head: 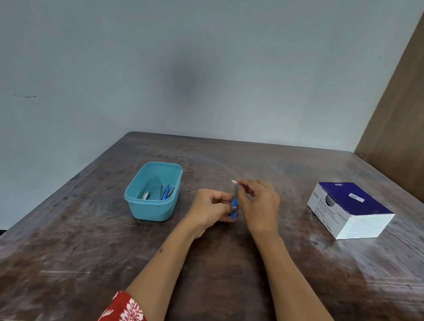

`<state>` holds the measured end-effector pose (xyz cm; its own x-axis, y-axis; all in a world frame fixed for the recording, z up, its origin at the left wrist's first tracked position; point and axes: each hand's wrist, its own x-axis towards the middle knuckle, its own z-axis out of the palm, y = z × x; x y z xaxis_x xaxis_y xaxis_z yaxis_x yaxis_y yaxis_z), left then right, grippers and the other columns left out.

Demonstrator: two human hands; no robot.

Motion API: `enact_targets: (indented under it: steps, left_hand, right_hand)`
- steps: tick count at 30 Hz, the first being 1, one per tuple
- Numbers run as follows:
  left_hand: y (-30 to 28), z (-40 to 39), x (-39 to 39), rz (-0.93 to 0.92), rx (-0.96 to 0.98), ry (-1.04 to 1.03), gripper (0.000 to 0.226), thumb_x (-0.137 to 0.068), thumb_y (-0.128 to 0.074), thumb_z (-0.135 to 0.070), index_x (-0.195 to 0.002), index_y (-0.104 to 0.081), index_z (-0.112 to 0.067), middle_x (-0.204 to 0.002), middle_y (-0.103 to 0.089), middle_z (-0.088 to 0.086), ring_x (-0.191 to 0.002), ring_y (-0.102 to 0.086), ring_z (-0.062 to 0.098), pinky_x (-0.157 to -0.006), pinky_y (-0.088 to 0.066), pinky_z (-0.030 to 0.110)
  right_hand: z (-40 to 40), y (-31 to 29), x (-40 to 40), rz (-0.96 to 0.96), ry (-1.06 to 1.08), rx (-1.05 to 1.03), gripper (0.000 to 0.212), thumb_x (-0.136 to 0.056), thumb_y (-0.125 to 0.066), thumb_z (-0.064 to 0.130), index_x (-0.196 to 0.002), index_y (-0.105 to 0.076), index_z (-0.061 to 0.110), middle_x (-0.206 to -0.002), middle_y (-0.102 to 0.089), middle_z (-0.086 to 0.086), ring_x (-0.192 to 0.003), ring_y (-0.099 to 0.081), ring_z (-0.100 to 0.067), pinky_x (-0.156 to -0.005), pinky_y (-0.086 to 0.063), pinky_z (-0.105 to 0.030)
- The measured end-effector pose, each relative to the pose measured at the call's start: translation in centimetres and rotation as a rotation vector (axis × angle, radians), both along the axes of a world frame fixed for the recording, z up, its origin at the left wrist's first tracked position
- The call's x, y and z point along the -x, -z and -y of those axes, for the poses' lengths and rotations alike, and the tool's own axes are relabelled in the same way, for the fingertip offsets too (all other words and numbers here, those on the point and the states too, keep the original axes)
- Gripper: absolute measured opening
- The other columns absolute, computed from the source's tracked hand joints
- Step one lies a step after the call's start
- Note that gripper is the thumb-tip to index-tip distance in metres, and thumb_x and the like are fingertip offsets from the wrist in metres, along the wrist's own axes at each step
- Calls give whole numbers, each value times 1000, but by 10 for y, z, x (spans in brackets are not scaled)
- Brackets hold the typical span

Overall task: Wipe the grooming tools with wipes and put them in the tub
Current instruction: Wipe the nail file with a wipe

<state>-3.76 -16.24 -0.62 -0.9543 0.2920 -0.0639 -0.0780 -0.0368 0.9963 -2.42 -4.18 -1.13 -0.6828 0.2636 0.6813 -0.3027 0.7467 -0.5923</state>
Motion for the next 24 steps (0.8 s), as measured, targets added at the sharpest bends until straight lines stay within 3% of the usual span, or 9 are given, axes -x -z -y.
enact_targets:
  steps: [6,12,18,24]
  left_hand:
    - [3,0,2,-58,-9,-89,29,-82,-55,13,-102,-69,-4,-87,-71,10,-81,-69,19,-68,-60,28]
    - [0,1,0,11,12,17,20,-80,-63,9,-89,-70,-8,-86,-72,9,-78,-71,18,-59,-57,25]
    - [1,1,0,-72,-22,-104,31,-82,-54,14,-101,-69,-5,-83,-72,7,-76,-70,14,-62,-58,24]
    - [-2,1,-2,2,-37,14,22,-79,-63,10,-83,-71,-9,-74,-73,4,-69,-71,15,-57,-57,24]
  right_hand:
    - [6,0,-2,43,-60,-42,12,-74,-73,10,-85,-75,13,-75,-66,0,-72,-56,-10,-68,-52,-30]
    - [2,0,-1,-22,8,2,15,-80,-69,6,-95,-73,8,-83,-67,-6,-82,-60,-20,-72,-51,-30]
    - [7,-1,-3,19,-65,-16,10,-71,-73,10,-79,-73,16,-71,-61,7,-69,-53,-5,-64,-50,-24]
    - [3,0,0,-36,1,10,13,-82,-68,7,-93,-73,10,-82,-67,-4,-79,-59,-18,-69,-51,-31]
